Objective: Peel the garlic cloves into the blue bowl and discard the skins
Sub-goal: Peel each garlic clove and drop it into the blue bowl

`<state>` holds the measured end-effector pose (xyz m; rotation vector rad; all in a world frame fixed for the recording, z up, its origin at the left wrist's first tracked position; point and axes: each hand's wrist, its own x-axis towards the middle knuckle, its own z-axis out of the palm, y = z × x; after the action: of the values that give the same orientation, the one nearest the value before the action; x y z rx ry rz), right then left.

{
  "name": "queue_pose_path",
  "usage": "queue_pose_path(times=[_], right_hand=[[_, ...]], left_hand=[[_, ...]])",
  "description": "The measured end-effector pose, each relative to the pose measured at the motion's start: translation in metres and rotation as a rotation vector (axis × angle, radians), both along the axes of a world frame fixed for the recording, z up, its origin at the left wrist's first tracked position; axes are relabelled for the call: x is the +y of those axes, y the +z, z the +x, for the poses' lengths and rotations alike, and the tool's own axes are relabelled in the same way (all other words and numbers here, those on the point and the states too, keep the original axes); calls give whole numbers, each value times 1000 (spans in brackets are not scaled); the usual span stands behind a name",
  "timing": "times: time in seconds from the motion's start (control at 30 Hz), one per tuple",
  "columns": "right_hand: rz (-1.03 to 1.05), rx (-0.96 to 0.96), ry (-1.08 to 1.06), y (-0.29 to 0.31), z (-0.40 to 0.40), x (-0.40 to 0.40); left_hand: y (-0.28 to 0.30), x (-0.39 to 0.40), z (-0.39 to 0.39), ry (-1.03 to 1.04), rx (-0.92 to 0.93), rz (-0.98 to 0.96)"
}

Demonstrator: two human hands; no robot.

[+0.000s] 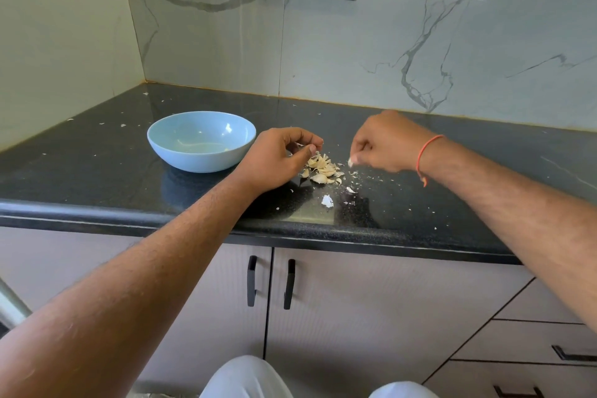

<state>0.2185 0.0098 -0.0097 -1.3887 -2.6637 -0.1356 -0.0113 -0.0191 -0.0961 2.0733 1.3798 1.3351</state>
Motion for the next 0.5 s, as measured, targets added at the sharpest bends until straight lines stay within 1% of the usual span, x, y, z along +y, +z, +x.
queue_pose_path(times=[0.03,0.07,0.17,0.2,0.27,0.3,0.4,0.43,0.5], right_hand=[[34,52,3,1,3,1],[52,60,8,-2,4,1],[55,-99,39,-18,2,-6],[60,-89,31,-15,2,-7],[110,7,19,-8,5,-5],[137,21,28,-7,5,-5],[109,-135,83,-15,-3,-11],[99,-130,85,-13,-4,-11],[118,-57,61,-10,-3,-7]], left_hand=[[0,0,0,3,-2,3],[0,1,0,7,1,6],[0,0,0,10,12,-4],[0,0,1,11,8,-2],[1,-1,1,14,14,12],[1,-1,1,19,19,20],[1,-2,1,30,25,23],[1,-2,2,36,24,26],[0,-1,1,39,28,30]])
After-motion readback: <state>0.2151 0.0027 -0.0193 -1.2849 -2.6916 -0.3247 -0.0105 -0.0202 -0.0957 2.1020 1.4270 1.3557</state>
